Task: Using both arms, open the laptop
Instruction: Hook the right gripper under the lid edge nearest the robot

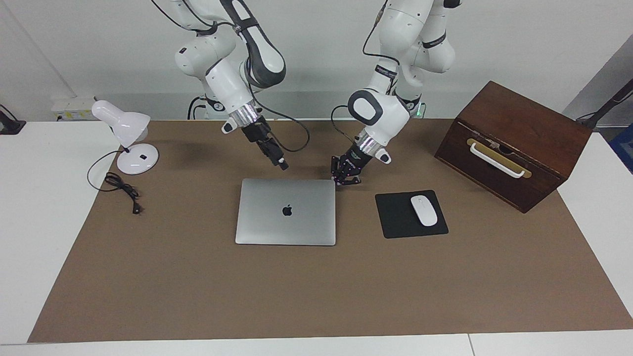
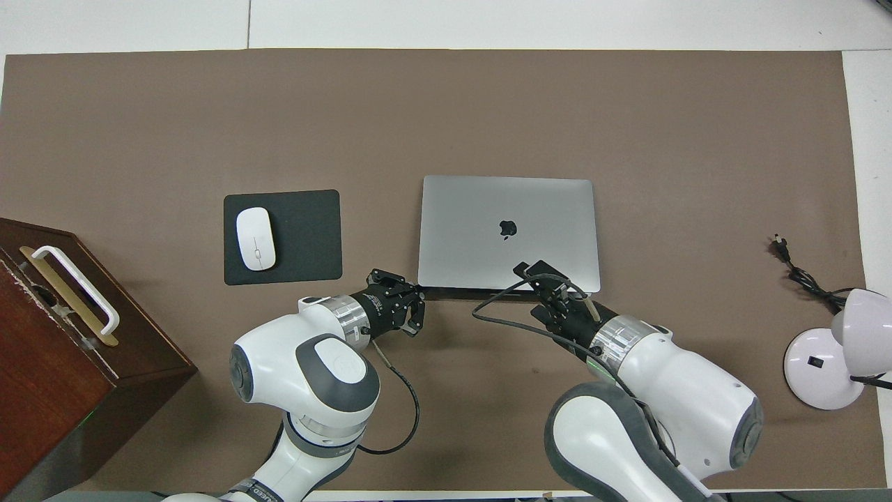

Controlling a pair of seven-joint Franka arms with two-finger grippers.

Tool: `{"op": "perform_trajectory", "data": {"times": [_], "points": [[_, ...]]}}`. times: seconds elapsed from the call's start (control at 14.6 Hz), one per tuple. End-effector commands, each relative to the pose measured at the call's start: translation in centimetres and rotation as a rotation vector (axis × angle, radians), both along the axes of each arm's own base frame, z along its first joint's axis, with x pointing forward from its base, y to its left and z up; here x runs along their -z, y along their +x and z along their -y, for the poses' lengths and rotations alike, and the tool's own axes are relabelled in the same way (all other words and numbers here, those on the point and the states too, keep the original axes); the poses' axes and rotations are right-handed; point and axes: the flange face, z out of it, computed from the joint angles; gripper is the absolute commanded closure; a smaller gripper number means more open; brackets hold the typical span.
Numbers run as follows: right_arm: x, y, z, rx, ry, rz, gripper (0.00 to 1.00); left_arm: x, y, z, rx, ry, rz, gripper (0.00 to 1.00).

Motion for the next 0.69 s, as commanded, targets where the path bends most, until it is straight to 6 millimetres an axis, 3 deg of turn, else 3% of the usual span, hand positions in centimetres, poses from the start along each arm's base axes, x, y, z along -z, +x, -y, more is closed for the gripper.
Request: {"op": "perform_trajectory", "data": {"times": [0.0,0.62], "points": [[0.0,-1.0,0.0,0.009,0.010,-0.003,0.00,0.3,0.6,0.8,-0.008,0.009,0.017,1.00],[2.2,-1.0,-0.1,0.005,-0.032,-0.039,0.00,1.1,1.1,1.2,-0.010,0.014,0.009,1.00]]}}
